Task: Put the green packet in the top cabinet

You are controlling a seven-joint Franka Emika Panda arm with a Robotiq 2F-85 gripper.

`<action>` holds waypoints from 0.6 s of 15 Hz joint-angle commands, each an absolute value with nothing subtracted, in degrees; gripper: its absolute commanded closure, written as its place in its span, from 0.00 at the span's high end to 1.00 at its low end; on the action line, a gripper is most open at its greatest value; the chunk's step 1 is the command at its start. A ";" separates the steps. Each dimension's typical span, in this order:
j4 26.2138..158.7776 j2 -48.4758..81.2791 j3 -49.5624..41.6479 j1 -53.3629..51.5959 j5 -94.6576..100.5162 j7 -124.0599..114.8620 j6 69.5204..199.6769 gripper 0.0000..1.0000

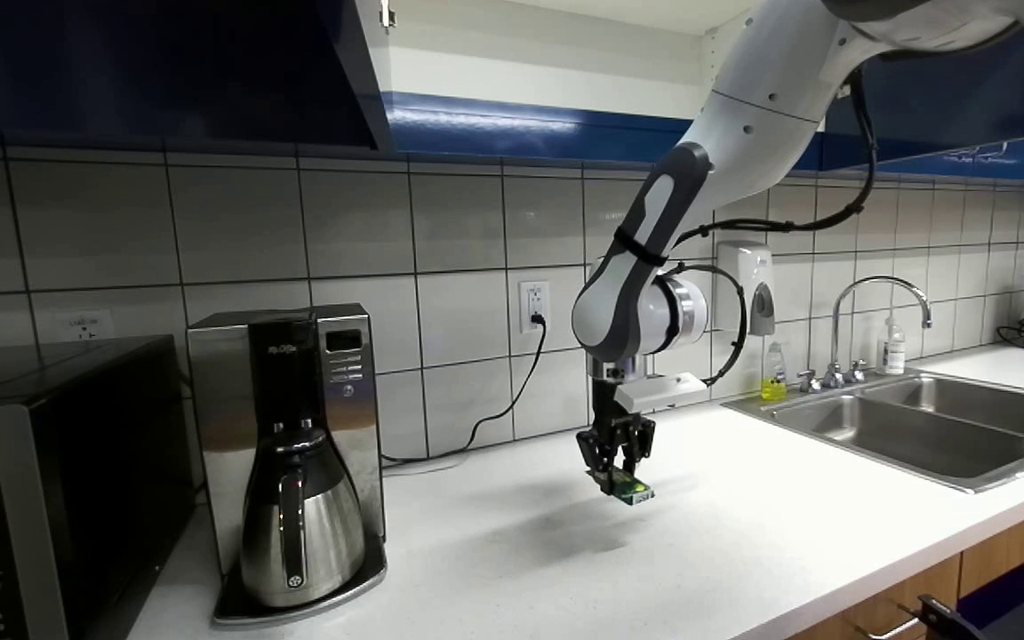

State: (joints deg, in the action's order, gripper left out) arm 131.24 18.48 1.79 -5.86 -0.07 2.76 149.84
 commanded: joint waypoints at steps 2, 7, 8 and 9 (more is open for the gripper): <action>139.45 10.03 2.05 -5.60 3.40 2.65 149.27 0.16; 146.44 2.75 2.80 -5.83 4.49 2.64 149.22 0.16; 147.77 1.26 3.01 -5.84 4.39 2.70 149.23 0.16; 149.02 -0.19 3.10 -5.91 4.75 1.98 149.35 0.16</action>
